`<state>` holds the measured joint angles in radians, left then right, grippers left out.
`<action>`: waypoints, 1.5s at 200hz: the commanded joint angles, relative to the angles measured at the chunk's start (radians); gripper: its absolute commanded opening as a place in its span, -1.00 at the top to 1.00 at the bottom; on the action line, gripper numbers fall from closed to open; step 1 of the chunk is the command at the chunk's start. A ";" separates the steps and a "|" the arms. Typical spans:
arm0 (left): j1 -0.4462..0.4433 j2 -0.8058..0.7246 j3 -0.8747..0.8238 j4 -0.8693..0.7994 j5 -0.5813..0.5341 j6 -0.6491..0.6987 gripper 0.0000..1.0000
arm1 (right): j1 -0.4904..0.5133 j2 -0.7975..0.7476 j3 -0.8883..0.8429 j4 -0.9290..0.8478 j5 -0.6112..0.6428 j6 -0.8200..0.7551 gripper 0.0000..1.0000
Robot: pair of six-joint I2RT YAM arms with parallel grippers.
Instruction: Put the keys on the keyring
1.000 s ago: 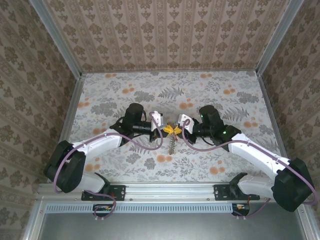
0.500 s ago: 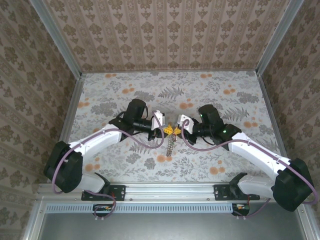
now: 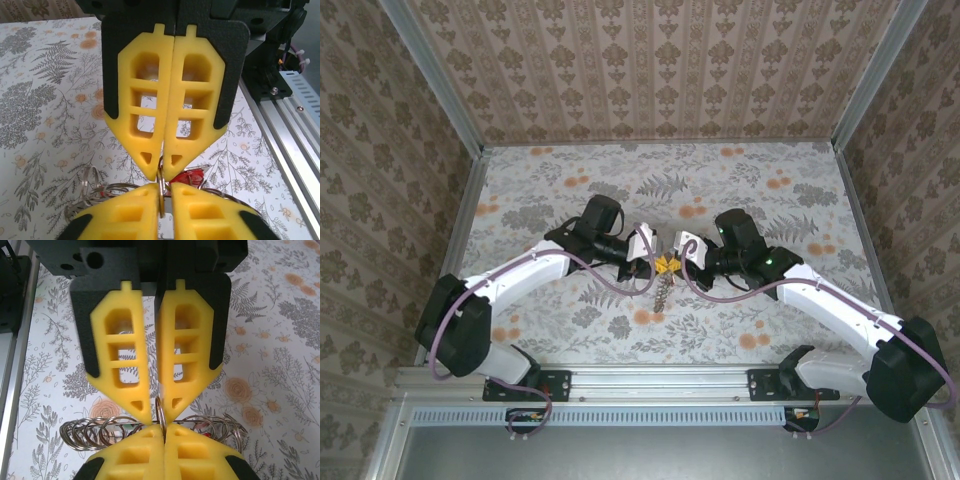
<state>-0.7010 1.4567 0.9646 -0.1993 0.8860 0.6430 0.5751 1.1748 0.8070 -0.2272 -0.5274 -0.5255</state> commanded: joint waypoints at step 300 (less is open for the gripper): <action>0.055 -0.053 -0.168 0.509 0.173 -0.321 1.00 | -0.054 -0.055 -0.097 0.051 0.069 0.083 0.53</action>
<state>-0.6510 1.4292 0.8108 0.2535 1.0180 0.3481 0.5259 1.1435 0.6949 -0.1402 -0.4808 -0.4248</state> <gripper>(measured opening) 0.044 0.237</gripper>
